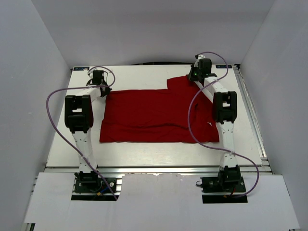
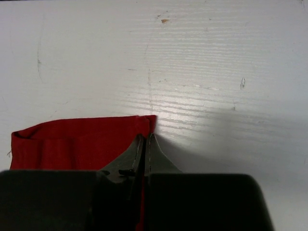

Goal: Fold and stack the t-shirts
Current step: Grap the side of the flattened tshirt furthest away from the robot with both arms, then fold the other side of the tshirt into a rectangle

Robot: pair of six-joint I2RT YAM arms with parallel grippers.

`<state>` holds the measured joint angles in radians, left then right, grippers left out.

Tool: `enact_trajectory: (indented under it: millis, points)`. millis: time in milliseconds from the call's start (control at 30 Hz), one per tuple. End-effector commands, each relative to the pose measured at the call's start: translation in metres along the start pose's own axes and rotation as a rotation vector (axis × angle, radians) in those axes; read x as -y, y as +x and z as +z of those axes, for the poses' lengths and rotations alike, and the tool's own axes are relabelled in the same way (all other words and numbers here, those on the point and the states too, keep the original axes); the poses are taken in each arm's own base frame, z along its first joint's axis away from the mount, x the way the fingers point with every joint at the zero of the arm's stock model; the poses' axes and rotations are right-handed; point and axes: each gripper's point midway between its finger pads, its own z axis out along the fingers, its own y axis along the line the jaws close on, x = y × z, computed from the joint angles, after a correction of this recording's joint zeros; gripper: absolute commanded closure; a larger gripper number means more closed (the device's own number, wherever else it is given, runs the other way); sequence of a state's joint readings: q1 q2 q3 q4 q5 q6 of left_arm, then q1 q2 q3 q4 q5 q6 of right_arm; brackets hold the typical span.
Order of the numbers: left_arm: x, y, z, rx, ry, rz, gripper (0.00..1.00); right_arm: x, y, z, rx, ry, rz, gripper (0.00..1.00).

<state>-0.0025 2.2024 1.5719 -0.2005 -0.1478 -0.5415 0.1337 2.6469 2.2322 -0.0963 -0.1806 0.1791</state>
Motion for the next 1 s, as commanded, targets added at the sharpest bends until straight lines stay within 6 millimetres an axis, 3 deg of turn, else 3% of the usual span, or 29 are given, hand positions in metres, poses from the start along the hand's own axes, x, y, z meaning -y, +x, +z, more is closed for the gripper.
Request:
enact_trajectory:
  millis: [0, 367, 500, 533, 700, 733, 767, 967]
  points:
    - [0.012, -0.022, -0.017, 0.033, 0.036, 0.022, 1.00, -0.010, 0.013, -0.012, -0.062, -0.006, -0.008, 1.00]
    - [0.046, -0.084, -0.056, 0.193, 0.150, 0.035, 1.00, -0.032, -0.050, -0.046, 0.053, -0.032, -0.039, 1.00]
    - [0.057, -0.101, -0.066, 0.225, 0.184, 0.036, 1.00, -0.038, -0.065, -0.058, 0.070, -0.040, -0.037, 1.00]
    - [0.059, -0.105, -0.070, 0.230, 0.188, 0.034, 1.00, -0.038, -0.061, -0.059, 0.058, -0.038, -0.033, 1.00]
    - [0.057, -0.106, -0.082, 0.232, 0.185, 0.048, 1.00, -0.049, -0.081, -0.095, 0.091, -0.034, -0.046, 1.00]
    - [0.054, -0.106, -0.086, 0.231, 0.177, 0.050, 1.00, -0.047, -0.071, -0.098, 0.069, -0.030, -0.042, 1.00]
    - [0.050, -0.100, -0.085, 0.219, 0.167, 0.063, 1.00, -0.052, -0.079, -0.110, 0.083, -0.036, -0.047, 1.00]
    - [0.032, -0.079, -0.074, 0.188, 0.116, 0.097, 1.00, -0.064, -0.062, -0.153, 0.073, -0.034, -0.054, 1.00]
